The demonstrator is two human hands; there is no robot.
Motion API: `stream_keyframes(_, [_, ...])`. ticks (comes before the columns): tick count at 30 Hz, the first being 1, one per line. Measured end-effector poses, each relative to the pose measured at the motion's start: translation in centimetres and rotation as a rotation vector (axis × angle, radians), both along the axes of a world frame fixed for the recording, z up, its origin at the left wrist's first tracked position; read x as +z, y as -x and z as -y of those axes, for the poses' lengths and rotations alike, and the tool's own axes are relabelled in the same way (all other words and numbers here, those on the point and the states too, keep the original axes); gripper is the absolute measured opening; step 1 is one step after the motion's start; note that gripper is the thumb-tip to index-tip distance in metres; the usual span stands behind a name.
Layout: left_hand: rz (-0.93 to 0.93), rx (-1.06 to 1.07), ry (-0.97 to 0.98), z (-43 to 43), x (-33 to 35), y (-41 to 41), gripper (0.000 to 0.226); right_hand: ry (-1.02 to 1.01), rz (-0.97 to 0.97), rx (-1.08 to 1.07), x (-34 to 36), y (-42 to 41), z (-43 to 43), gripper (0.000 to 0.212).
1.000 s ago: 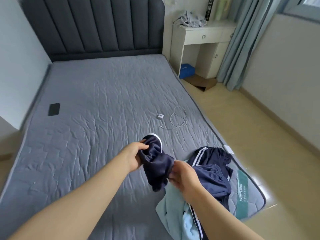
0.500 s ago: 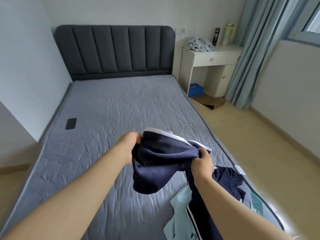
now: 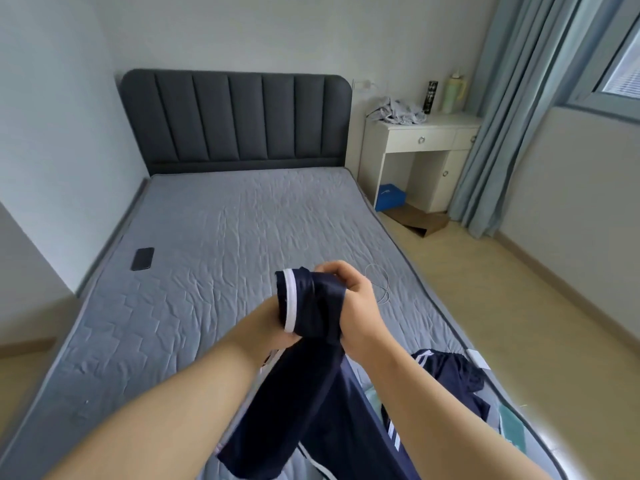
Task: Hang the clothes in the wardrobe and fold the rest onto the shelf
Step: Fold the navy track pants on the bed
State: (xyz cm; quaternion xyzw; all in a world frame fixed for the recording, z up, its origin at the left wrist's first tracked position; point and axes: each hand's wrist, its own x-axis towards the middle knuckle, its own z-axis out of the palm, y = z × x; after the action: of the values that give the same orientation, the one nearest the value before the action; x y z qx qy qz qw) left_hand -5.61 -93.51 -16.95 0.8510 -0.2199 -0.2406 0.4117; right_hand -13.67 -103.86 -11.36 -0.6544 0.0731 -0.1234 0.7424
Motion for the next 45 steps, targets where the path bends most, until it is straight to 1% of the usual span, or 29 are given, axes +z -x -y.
stream_keyframes(1, [0.073, 0.032, -0.017, -0.7, 0.2, -0.3, 0.007, 0.011, -0.033, 0.000, -0.2, -0.1, 0.4, 0.041])
stream_keyframes(3, [0.028, 0.105, 0.159, -2.2, 0.9, -1.3, 0.010, 0.139, -0.117, -0.088, -1.3, -0.2, 1.9, 0.038])
stream_keyframes(5, [-0.277, 0.204, 0.387, -2.4, 2.6, -1.6, 0.028, 0.287, -0.242, -0.232, -2.9, -0.1, 3.5, 0.036])
stream_keyframes(6, [-0.366, 0.274, 0.395, -2.2, 3.1, -1.6, 0.034, 0.324, -0.321, -0.271, -3.8, 0.0, 4.3, 0.037])
stream_keyframes(7, [-0.443, 0.280, 0.445, -2.2, 3.5, -1.8, 0.032, 0.352, -0.392, -0.272, -4.5, 0.1, 4.8, 0.041])
stream_keyframes(9, [-0.380, 0.290, 0.478, -1.5, 5.4, -1.8, 0.024, 0.410, -0.441, -0.181, -5.2, 0.1, 5.3, 0.058])
stream_keyframes(11, [-0.310, 0.132, 0.518, -1.0, 8.1, -1.4, 0.023, 0.577, -0.454, -0.072, -5.3, -0.3, 5.2, 0.075])
stream_keyframes(12, [-0.307, 0.046, 0.542, -0.9, 9.3, -1.0, 0.024, 0.685, -0.469, -0.052, -5.1, -0.7, 5.1, 0.075])
stream_keyframes(13, [-0.330, -0.023, 0.564, -0.8, 10.3, -0.9, 0.022, 0.776, -0.476, -0.036, -4.7, -1.1, 5.1, 0.067])
stream_keyframes(15, [-0.395, -0.098, 0.621, -0.5, 11.6, -0.8, 0.012, 0.846, -0.485, 0.016, -3.7, -2.3, 4.5, 0.031])
stream_keyframes(16, [-0.417, -0.126, 0.636, -0.5, 12.2, -0.7, 0.022, 0.810, -0.493, 0.020, -3.0, -2.7, 4.0, 0.013])
stream_keyframes(17, [-0.440, -0.154, 0.641, -0.4, 12.5, -0.8, 0.026, 0.705, -0.460, 0.004, -2.4, -2.9, 3.5, 0.013])
stream_keyframes(20, [-0.406, -0.184, 0.592, -0.5, 13.3, -0.9, 0.017, 0.192, -0.379, -0.068, -0.8, -2.8, 2.6, 0.028])
stream_keyframes(22, [-0.384, -0.255, 0.541, -0.8, 13.3, -1.2, 0.017, 0.115, -0.296, -0.126, -0.3, -2.5, 2.9, 0.022])
stream_keyframes(23, [-0.413, -0.319, 0.514, -1.0, 13.1, -1.5, 0.018, 0.072, -0.252, -0.175, 0.1, -2.2, 3.2, 0.014])
stream_keyframes(25, [-0.548, -0.377, 0.401, -1.5, 12.2, -1.9, 0.021, -0.027, -0.157, -0.267, 1.4, -2.1, 3.6, 0.010])
stream_keyframes(26, [-0.567, -0.332, 0.275, -1.6, 11.7, -2.0, 0.030, -0.035, -0.116, -0.290, 2.3, -2.1, 3.7, 0.009])
stream_keyframes(28, [-0.476, -0.157, 0.036, -1.6, 10.2, -2.5, 0.063, -0.047, -0.037, -0.279, 3.8, -2.2, 3.2, 0.016])
stream_keyframes(29, [-0.442, -0.074, 0.038, -1.4, 9.6, -2.6, 0.073, -0.066, -0.001, -0.242, 4.4, -2.3, 2.8, 0.021])
stream_keyframes(30, [-0.461, -0.012, 0.148, -1.1, 9.2, -2.7, 0.080, -0.075, 0.032, -0.194, 4.9, -2.3, 2.2, 0.024])
stream_keyframes(32, [-0.639, 0.055, 0.503, -0.5, 9.5, -2.9, 0.084, -0.029, 0.079, -0.074, 5.3, -2.2, 1.2, 0.025])
stream_keyframes(34, [-0.836, 0.138, 0.777, 0.2, 10.6, -3.1, 0.072, 0.086, 0.089, 0.056, 5.1, -2.0, 0.6, 0.029])
stream_keyframes(35, [-0.849, 0.181, 0.805, 0.5, 11.0, -3.1, 0.058, 0.152, 0.062, 0.104, 4.9, -1.9, 0.5, 0.032])
stream_keyframes(37, [-0.792, 0.281, 0.755, 0.9, 11.6, -2.9, 0.033, 0.301, -0.023, 0.150, 4.2, -1.7, 0.5, 0.035])
stream_keyframes(39, [-0.834, 0.309, 0.806, 1.1, 11.8, -2.6, 0.021, 0.399, -0.097, 0.151, 3.2, -1.5, 0.6, 0.034])
stream_keyframes(40, [-0.864, 0.291, 0.830, 1.3, 12.0, -2.4, 0.018, 0.381, -0.122, 0.130, 2.7, -1.5, 0.6, 0.032])
stream_keyframes(42, [-0.845, 0.288, 0.799, 1.6, 11.9, -2.2, 0.018, 0.174, -0.147, 0.054, 1.7, -1.5, 0.7, 0.029])
stream_keyframes(43, [-0.791, 0.320, 0.755, 1.7, 11.7, -2.1, 0.021, 0.065, -0.160, 0.017, 1.4, -1.6, 0.9, 0.029])
stream_keyframes(45, [-0.666, 0.406, 0.662, 1.6, 10.7, -2.1, 0.029, -0.022, -0.231, -0.078, 0.5, -1.9, 1.9, 0.028])
